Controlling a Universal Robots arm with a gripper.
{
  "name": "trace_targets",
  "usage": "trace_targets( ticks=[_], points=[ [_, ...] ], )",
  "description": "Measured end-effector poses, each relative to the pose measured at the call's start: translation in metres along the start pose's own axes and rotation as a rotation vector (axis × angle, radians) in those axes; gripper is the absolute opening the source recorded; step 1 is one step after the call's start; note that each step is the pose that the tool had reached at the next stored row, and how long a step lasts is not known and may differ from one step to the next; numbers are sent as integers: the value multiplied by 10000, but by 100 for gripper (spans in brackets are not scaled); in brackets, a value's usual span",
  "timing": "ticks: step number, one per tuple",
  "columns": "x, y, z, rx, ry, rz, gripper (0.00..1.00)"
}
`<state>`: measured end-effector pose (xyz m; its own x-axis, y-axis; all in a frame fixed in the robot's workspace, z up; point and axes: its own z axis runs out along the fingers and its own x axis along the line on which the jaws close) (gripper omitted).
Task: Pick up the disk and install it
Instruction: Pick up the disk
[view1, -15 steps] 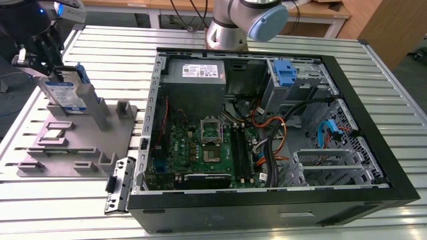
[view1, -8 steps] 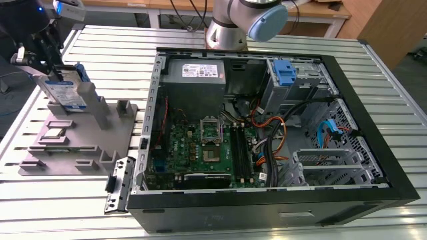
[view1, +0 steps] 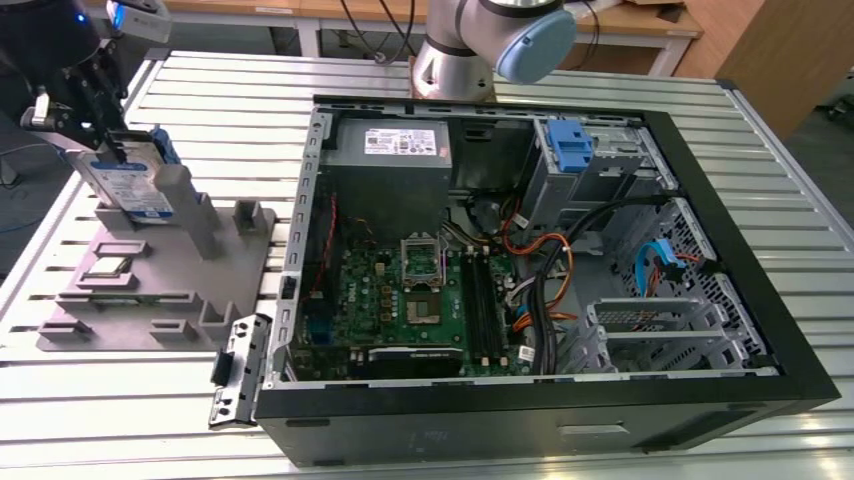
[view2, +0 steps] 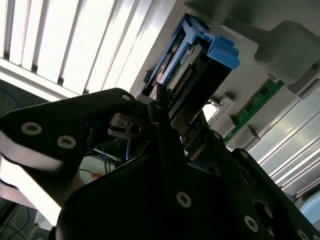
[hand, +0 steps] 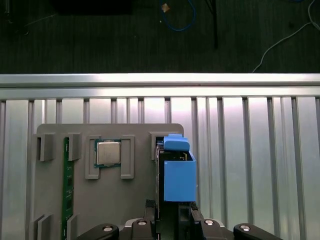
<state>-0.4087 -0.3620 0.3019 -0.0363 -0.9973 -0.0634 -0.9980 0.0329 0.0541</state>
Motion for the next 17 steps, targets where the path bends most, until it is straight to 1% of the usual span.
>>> trace_targets(
  ticks=[6, 17],
  points=[
    [2, 0, 1, 4, -2, 11, 35],
    [74, -1, -4, 3, -1, 8, 35]
  ],
)
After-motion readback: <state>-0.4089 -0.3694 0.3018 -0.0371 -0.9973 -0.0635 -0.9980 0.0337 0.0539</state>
